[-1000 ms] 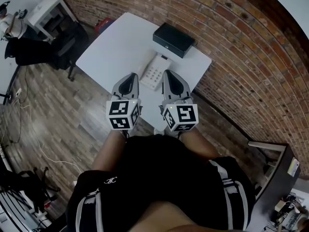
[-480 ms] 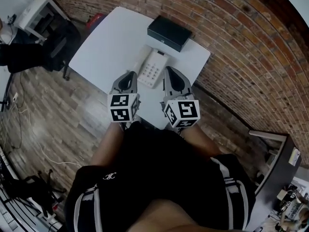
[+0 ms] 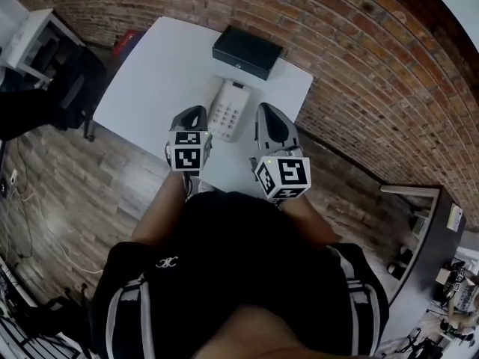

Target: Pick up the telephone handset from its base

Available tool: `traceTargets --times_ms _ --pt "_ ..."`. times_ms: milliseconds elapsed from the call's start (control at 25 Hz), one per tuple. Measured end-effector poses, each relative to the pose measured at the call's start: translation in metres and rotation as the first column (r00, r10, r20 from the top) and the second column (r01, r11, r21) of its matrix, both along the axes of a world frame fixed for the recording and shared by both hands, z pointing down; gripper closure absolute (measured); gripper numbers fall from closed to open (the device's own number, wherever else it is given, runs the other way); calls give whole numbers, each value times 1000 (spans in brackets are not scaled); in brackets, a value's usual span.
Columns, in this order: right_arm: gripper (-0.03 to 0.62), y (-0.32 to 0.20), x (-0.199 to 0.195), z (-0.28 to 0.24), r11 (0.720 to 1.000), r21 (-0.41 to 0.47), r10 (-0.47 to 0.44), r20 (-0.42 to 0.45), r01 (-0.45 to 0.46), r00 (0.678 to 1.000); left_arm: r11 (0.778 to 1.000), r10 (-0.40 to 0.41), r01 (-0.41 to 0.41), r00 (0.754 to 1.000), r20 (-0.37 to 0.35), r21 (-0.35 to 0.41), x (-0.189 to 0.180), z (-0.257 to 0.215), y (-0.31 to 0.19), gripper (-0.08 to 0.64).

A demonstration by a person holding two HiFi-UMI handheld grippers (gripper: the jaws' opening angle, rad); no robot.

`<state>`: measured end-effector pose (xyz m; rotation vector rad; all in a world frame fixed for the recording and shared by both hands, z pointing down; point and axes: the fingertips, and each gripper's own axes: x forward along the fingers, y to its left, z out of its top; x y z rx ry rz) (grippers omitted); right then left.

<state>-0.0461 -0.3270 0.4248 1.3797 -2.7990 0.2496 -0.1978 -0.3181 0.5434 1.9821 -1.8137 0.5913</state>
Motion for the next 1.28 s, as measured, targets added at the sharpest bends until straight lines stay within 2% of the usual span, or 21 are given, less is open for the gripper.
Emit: traceTargets --times_ms 280,400,640,880,1280 --pt "594 -11 9 -2 997 14 71 -24 -70 997 998 52 -52 999 9 -29 -4 25 -27 553" --pt "594 -15 15 -2 995 12 101 -30 -100 994 996 75 -74 997 16 -54 -5 40 -38 453" --pt "594 -18 25 0 989 -2 147 -40 -147 988 984 128 -117 989 72 -133 -6 81 -61 378" --pt "594 -16 37 3 982 -5 191 -57 -191 980 972 140 -118 986 93 -205 -8 112 -74 350" --pt "594 -15 60 5 963 -16 268 -71 -269 961 945 136 -109 988 68 -309 -16 144 -79 337"
